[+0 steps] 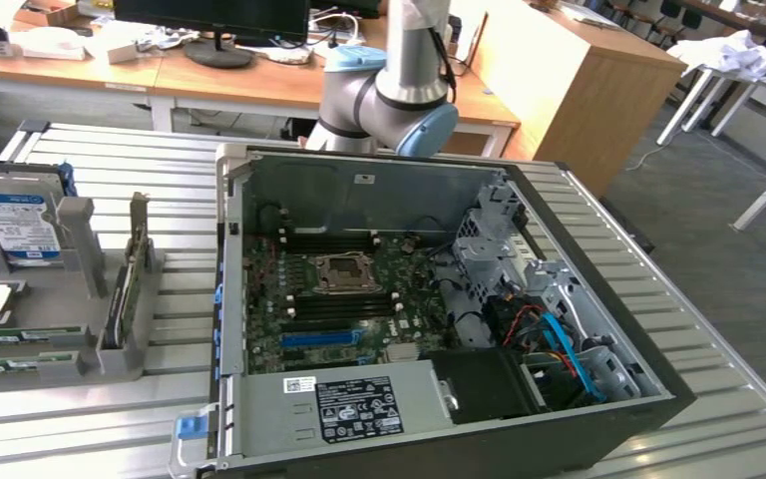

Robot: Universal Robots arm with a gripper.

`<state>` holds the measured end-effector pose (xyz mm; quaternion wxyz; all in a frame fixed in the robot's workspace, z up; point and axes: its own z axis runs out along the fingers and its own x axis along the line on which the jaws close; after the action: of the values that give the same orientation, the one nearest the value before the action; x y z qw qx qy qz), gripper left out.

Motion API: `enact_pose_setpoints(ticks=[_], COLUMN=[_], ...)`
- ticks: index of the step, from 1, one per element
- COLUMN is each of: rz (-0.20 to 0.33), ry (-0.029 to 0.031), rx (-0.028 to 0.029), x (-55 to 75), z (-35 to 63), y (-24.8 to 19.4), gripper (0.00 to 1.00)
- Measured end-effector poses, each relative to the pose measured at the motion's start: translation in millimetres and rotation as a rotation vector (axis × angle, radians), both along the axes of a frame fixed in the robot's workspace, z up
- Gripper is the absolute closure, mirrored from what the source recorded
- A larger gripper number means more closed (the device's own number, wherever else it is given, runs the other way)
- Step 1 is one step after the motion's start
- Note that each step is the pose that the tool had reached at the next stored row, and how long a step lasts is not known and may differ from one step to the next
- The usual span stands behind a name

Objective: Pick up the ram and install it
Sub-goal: 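Pick up the ram and move it above insertion slot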

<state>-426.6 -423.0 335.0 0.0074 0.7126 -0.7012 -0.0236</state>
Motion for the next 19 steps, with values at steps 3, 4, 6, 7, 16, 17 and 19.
enact_pose_setpoints(ticks=[3, 4, 6, 7, 16, 17, 19], rz=[0.000, 0.000, 0.000, 0.000, 0.000, 0.000, 0.000], ry=[-0.0001, -0.0001, -0.0001, 0.0000, 0.0000, -0.0001, -0.0001], rx=[0.0001, 0.0000, 0.0000, 0.0001, 0.0000, 0.0001, 0.0001], x=[0.0, 0.0, 0.0, 0.0, 0.0, 0.0, 0.0], z=[-3.9, -5.1, -7.5, -8.9, -20.8, -22.2, -24.7], y=[0.0, 0.0, 0.0, 0.0, 0.0, 0.0, 0.0], gripper=[0.64, 0.64, 0.64, 0.64, 0.64, 0.64, 0.64])
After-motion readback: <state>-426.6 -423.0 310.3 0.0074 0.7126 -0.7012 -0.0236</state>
